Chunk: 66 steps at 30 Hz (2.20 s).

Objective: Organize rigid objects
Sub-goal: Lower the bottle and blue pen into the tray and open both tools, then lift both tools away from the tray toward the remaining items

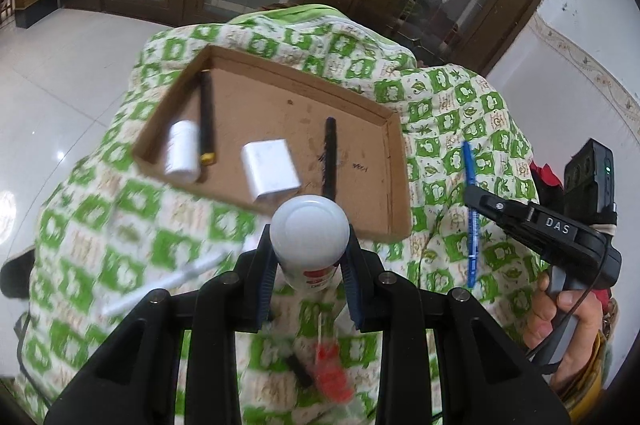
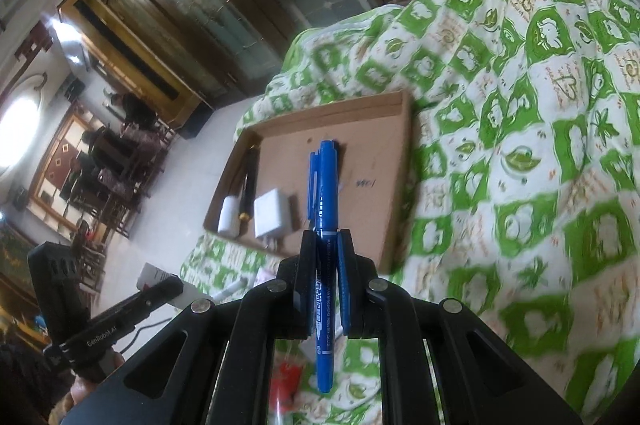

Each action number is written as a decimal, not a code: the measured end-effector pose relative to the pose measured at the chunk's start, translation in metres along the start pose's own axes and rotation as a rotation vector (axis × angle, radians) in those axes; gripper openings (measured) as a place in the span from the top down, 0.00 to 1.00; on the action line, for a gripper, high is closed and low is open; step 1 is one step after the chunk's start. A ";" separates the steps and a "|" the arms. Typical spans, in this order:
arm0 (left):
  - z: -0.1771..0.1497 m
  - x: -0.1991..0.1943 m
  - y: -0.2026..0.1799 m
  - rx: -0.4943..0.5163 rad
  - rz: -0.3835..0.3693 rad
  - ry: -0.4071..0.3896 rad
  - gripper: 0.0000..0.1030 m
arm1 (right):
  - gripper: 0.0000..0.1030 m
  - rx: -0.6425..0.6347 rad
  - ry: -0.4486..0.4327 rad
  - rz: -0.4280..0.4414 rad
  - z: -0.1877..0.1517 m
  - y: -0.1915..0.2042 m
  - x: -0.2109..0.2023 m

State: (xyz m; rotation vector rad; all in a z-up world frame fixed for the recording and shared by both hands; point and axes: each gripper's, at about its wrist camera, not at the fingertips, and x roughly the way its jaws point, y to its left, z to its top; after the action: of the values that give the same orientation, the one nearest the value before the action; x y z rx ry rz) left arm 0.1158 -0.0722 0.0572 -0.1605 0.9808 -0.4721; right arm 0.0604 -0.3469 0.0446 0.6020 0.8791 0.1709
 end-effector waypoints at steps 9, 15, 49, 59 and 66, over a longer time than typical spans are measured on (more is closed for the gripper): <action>0.057 0.058 -0.016 0.027 -0.025 0.040 0.73 | 0.91 0.068 0.102 0.035 0.019 -0.011 0.049; 0.088 0.099 -0.016 0.101 0.024 0.099 0.73 | 0.91 0.029 0.124 0.006 0.029 -0.005 0.067; 0.003 0.025 0.056 -0.123 0.033 0.016 0.48 | 0.66 0.068 0.155 -0.060 0.027 -0.013 0.096; -0.066 -0.010 0.086 -0.233 0.104 -0.061 0.47 | 0.45 0.017 0.214 0.044 -0.066 0.014 0.041; -0.076 0.005 0.060 -0.124 0.128 0.009 0.47 | 0.45 0.013 0.289 0.005 -0.083 0.014 0.051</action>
State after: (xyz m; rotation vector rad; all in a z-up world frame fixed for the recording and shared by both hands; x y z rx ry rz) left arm 0.0739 -0.0152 -0.0085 -0.2056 1.0228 -0.2947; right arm 0.0310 -0.2813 -0.0220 0.6005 1.1581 0.2614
